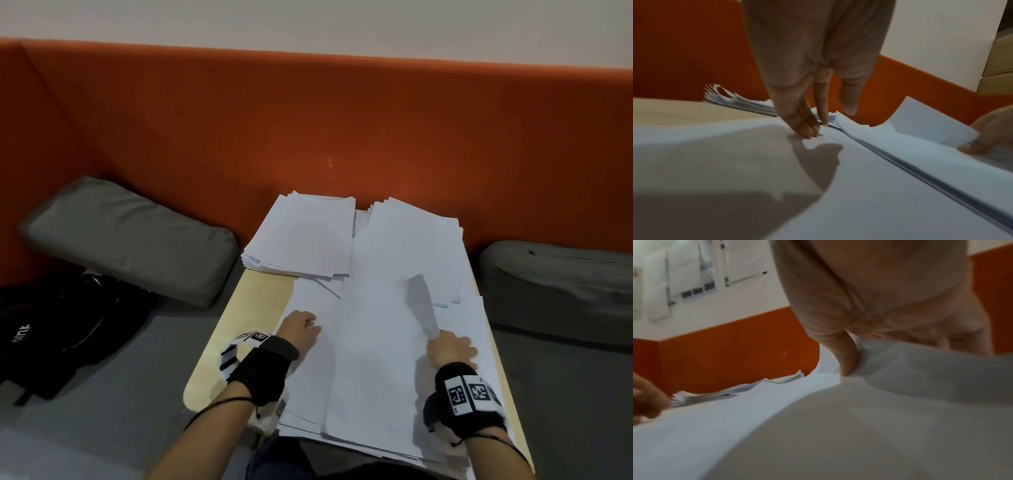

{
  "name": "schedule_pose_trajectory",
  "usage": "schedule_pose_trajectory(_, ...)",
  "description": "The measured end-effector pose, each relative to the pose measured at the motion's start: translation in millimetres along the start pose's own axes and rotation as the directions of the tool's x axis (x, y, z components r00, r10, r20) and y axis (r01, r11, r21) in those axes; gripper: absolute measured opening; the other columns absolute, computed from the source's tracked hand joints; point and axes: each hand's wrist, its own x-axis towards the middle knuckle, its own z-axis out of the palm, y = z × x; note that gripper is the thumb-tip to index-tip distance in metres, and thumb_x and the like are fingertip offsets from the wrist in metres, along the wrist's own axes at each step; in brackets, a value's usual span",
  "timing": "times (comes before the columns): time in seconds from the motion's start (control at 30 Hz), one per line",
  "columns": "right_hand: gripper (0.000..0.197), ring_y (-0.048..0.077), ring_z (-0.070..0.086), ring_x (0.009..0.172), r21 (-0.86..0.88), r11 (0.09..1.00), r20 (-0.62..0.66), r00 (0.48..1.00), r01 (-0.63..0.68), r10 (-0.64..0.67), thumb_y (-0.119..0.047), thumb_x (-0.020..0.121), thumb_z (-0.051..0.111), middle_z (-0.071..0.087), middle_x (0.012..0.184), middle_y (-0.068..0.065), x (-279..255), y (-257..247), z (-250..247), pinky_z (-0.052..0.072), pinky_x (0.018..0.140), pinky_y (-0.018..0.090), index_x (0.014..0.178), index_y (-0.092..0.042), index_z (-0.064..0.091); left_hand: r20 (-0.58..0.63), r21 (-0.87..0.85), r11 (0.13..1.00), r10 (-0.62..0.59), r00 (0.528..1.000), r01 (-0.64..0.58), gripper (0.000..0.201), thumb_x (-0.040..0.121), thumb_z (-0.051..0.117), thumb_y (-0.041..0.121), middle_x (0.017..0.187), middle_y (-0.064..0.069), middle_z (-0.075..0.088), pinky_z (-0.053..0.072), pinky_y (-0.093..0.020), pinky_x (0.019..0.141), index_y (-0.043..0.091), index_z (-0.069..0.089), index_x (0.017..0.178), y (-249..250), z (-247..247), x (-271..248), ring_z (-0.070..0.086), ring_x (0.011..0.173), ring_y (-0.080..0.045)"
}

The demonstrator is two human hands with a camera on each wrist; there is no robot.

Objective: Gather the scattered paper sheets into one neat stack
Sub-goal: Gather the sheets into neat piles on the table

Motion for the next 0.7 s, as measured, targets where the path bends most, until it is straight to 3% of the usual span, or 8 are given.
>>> schedule_pose_trajectory(0.07, 0.036, 0.037, 0.028, 0.128, -0.023, 0.998, -0.018, 0.998, -0.054, 0.054, -0.018, 0.097, 0.035, 0.03, 0.138, 0.019, 7.6, 14.3, -6.6, 0.027, 0.107, 0.044, 0.129, -0.01, 0.049, 0.112, -0.015, 1.0, 0.025, 0.993, -0.023, 0.01, 0.09, 0.056, 0.016, 0.082, 0.0, 0.047, 0.034, -0.006, 0.055, 0.008, 0.056, 0.095, 14.4, 10.1, -4.2, 0.046, 0.077, -0.017)
schedule_pose_trajectory(0.13, 0.036, 0.036, 0.031, 0.124, -0.029, 0.999, 0.014, 0.999, -0.036, 0.037, -0.015, 0.096, 0.034, 0.033, 0.136, 0.02, 14.0, 21.6, -6.3, 0.031, 0.103, 0.042, 0.128, -0.008, 0.049, 0.199, -0.015, 1.0, 0.024, 0.98, -0.021, 0.012, 0.091, 0.056, 0.02, 0.08, 0.004, 0.043, 0.034, -0.016, 0.069, 0.01, 0.051, 0.093, 29.5, 23.6, -3.6, 0.044, 0.079, -0.017)
schedule_pose_trajectory(0.2, 0.038, 0.037, 0.037, 0.118, -0.002, 1.0, 0.045, 0.999, 0.002, -0.002, -0.013, 0.095, 0.035, 0.039, 0.131, 0.023, 15.6, 23.5, -5.0, 0.036, 0.098, 0.038, 0.128, -0.005, 0.05, 0.29, -0.036, 0.999, 0.016, 0.957, -0.006, 0.016, 0.093, 0.055, 0.021, 0.097, -0.001, 0.051, 0.036, -0.019, 0.073, 0.009, 0.05, 0.101, 44.5, 35.6, -4.5, 0.052, 0.089, -0.018)
schedule_pose_trajectory(0.3, 0.037, 0.037, 0.03, 0.125, 0.006, 0.998, 0.011, 0.998, -0.061, 0.061, -0.018, 0.095, 0.037, 0.031, 0.138, 0.021, 14.0, 30.5, -7.2, 0.032, 0.103, 0.044, 0.128, -0.009, 0.049, 0.326, -0.015, 1.0, -0.007, 0.946, 0.012, 0.052, 0.093, 0.054, 0.022, 0.139, -0.014, 0.043, 0.04, -0.014, 0.081, 0.001, 0.033, 0.137, 56.5, 49.5, -6.3, 0.046, 0.124, -0.024)
schedule_pose_trajectory(0.5, 0.038, 0.039, 0.024, 0.128, 0.045, 0.996, 0.002, 0.997, -0.08, 0.08, -0.022, 0.095, 0.039, 0.023, 0.142, 0.021, 16.0, 44.1, -16.2, 0.031, 0.103, 0.046, 0.131, -0.015, 0.049, 0.355, 0.032, 0.999, -0.035, 0.934, 0.026, 0.057, 0.092, 0.055, 0.029, 0.14, -0.013, 0.043, 0.036, -0.025, 0.099, 0.002, 0.033, 0.137, 62.1, 55.9, -5.6, 0.044, 0.127, -0.024)
schedule_pose_trajectory(0.57, 0.037, 0.039, 0.027, 0.127, 0.051, 0.996, -0.005, 0.998, -0.066, 0.066, -0.023, 0.095, 0.039, 0.029, 0.14, 0.021, 17.7, 45.1, -17.2, 0.032, 0.103, 0.045, 0.13, -0.016, 0.05, 0.372, -0.008, 0.998, -0.051, 0.927, 0.058, 0.05, 0.092, 0.056, 0.027, 0.131, -0.01, 0.05, 0.039, -0.021, 0.093, 0.002, 0.039, 0.132, 64.7, 56.3, -4.1, 0.046, 0.125, -0.024)
schedule_pose_trajectory(0.63, 0.037, 0.038, 0.028, 0.126, 0.041, 0.997, -0.004, 0.998, -0.061, 0.061, -0.023, 0.095, 0.038, 0.034, 0.138, 0.02, 16.6, 46.6, -17.5, 0.032, 0.104, 0.044, 0.13, -0.018, 0.05, 0.367, -0.078, 0.993, -0.056, 0.929, 0.091, 0.015, 0.092, 0.056, 0.021, 0.092, -0.003, 0.057, 0.044, -0.013, 0.069, 0.008, 0.052, 0.098, 66.2, 59.8, -3.0, 0.054, 0.099, -0.022)
schedule_pose_trajectory(0.7, 0.037, 0.038, 0.027, 0.126, 0.06, 0.996, 0.008, 0.998, -0.064, 0.063, -0.023, 0.095, 0.038, 0.034, 0.137, 0.02, 14.8, 46.8, -18.1, 0.033, 0.103, 0.044, 0.13, -0.017, 0.05, 0.381, -0.107, 0.988, -0.067, 0.922, 0.116, 0.015, 0.091, 0.057, 0.019, 0.08, -0.003, 0.053, 0.041, -0.011, 0.062, 0.009, 0.05, 0.082, 67.5, 63.2, -4.0, 0.052, 0.081, -0.018)
